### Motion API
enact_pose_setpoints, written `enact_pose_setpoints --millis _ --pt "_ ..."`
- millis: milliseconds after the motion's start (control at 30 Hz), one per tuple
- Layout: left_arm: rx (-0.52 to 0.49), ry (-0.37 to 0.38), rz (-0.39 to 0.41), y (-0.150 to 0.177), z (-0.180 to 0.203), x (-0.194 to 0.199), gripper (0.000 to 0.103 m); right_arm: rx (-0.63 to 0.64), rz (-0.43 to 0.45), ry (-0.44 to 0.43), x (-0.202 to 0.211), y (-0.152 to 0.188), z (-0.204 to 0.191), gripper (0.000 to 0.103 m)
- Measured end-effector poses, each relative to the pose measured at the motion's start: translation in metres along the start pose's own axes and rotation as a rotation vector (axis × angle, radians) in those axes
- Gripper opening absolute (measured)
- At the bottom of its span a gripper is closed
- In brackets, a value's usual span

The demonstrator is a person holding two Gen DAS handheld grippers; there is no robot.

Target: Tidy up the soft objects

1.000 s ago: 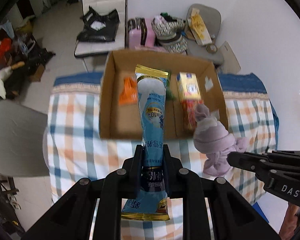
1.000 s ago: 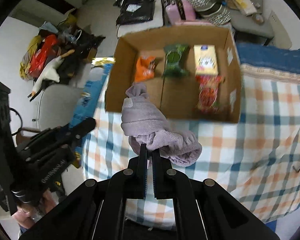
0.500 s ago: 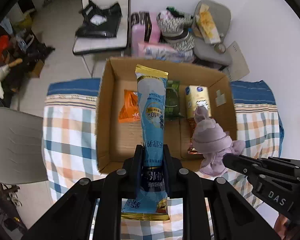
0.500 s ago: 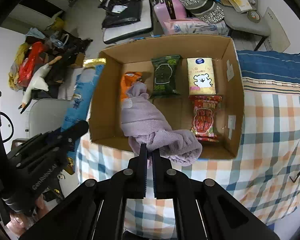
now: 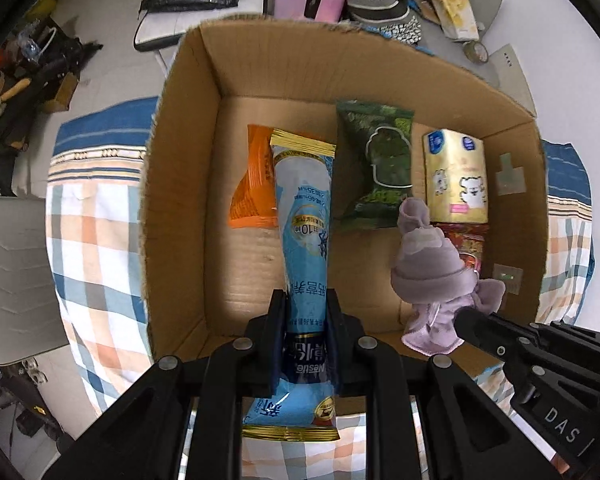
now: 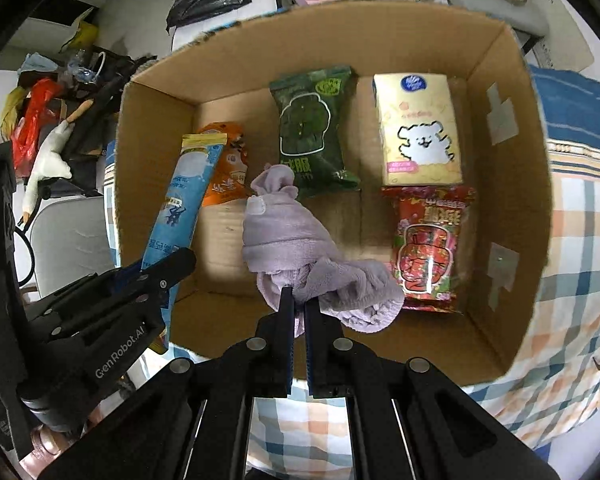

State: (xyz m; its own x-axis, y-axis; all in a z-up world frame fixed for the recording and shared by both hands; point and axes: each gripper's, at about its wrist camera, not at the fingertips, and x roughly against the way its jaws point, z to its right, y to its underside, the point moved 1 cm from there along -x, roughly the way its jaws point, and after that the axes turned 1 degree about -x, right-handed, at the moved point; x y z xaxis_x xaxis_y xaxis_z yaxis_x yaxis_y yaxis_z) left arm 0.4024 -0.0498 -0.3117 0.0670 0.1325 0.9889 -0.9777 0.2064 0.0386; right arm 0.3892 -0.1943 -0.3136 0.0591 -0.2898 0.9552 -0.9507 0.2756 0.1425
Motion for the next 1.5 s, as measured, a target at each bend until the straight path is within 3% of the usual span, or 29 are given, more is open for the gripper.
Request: enact_pose_setpoints --millis 233,267,400,533,600,733,833,900,967,1033,1100,1500 --pt "0.007 -0.061 -0.023 -0.006 -0.004 -0.006 0.023 0.002 -0.059 -0.024 -0.026 -0.009 0.001 0.01" --pt "0.003 -0.071 -0.022 -0.006 -0.003 -0.006 0.025 0.007 -0.061 -0.018 -0.026 -0.009 0.001 0.014" --pt "-0.004 -0.084 -0.006 -0.004 -0.002 0.0 0.029 0.018 -0.046 -0.009 -0.025 -0.01 -0.003 0.056" --pt "-0.002 -0.088 0.019 0.0 -0.001 0.009 0.03 0.042 0.008 0.107 -0.017 -0.008 -0.004 0.058" --pt "-0.001 -0.1 0.043 0.005 -0.001 0.016 0.033 0.052 0.033 0.168 -0.014 -0.005 -0.003 0.064" --pt "-0.002 -0.11 0.093 0.014 0.0 0.03 0.037 0.05 0.06 0.212 -0.009 -0.001 0.002 0.078" --pt "0.007 -0.113 0.126 0.022 0.0 0.039 0.048 0.051 0.077 0.234 -0.004 0.006 0.007 0.082" --pt "0.018 -0.117 0.149 0.027 -0.002 0.044 0.07 0.05 0.089 0.234 -0.001 0.011 0.009 0.101" --pt "0.022 -0.121 0.172 0.031 -0.002 0.049 0.08 0.051 0.108 0.248 0.006 0.015 0.012 0.102" --pt "0.027 -0.12 0.199 0.036 -0.003 0.055 0.082 0.047 0.123 0.26 0.01 0.02 0.014 0.102" --pt "0.033 -0.12 0.209 0.04 -0.004 0.06 0.095 0.042 0.132 0.26 0.014 0.024 0.015 0.102" --pt "0.061 -0.126 0.352 0.084 0.004 0.111 0.096 0.074 0.26 0.257 0.06 0.072 0.009 0.102"
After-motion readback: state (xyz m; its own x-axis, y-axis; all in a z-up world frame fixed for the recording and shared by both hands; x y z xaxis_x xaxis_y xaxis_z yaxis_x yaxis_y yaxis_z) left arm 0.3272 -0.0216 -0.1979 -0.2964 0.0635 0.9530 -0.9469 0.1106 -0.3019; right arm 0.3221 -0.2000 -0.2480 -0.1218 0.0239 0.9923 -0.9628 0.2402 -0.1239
